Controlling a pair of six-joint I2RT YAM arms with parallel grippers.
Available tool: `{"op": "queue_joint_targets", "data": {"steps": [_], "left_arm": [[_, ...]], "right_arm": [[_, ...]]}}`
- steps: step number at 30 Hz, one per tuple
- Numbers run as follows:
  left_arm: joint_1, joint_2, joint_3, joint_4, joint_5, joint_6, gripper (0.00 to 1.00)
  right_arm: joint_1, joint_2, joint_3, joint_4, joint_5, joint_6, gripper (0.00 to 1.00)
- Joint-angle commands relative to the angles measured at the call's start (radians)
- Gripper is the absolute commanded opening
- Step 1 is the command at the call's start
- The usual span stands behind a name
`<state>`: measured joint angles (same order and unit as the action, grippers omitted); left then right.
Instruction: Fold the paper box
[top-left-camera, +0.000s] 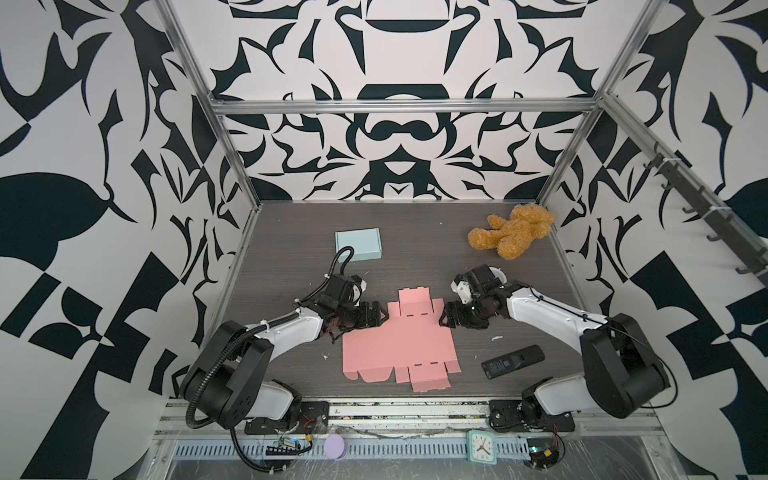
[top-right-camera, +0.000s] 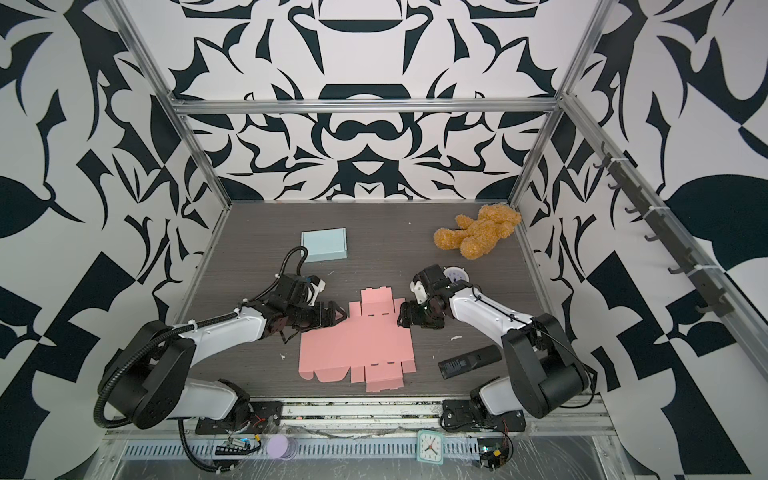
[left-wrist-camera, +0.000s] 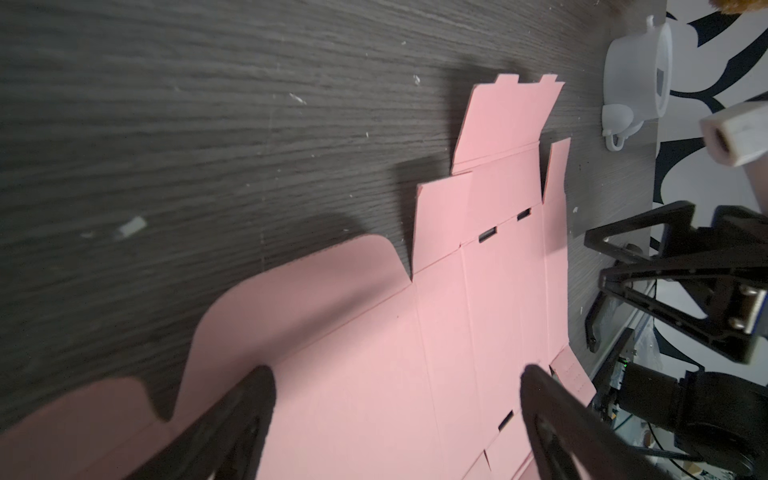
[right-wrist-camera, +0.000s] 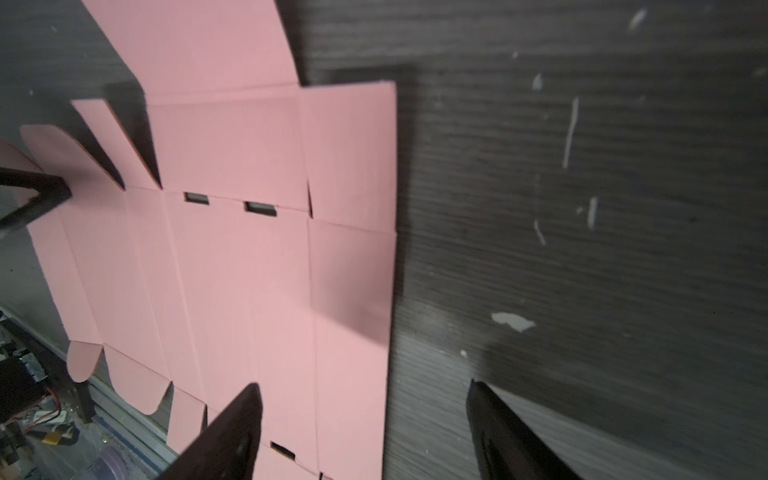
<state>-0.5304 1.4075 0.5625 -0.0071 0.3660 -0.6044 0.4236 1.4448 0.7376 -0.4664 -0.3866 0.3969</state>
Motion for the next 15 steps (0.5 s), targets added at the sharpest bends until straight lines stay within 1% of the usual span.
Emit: {"op": "queue_joint_targets", "data": {"steps": [1, 5, 10, 15], "left_arm": [[0.003, 0.009, -0.041, -0.046, -0.014, -0.004, 0.95], [0.003, 0.007, -0.041, -0.046, -0.01, -0.005, 0.95], [0.003, 0.008, -0.037, -0.043, -0.007, -0.008, 0.95], [0.003, 0.003, -0.036, -0.04, -0.002, -0.011, 0.95]], "right_arm": [[-0.005, 0.02, -0.021, 0.044, -0.058, 0.002, 0.79], [-0.006, 0.049, -0.045, 0.084, -0.096, 0.014, 0.78], [-0.005, 0.078, -0.066, 0.139, -0.154, 0.052, 0.7], [-0.005, 0.076, -0.09, 0.2, -0.2, 0.094, 0.64]]}}
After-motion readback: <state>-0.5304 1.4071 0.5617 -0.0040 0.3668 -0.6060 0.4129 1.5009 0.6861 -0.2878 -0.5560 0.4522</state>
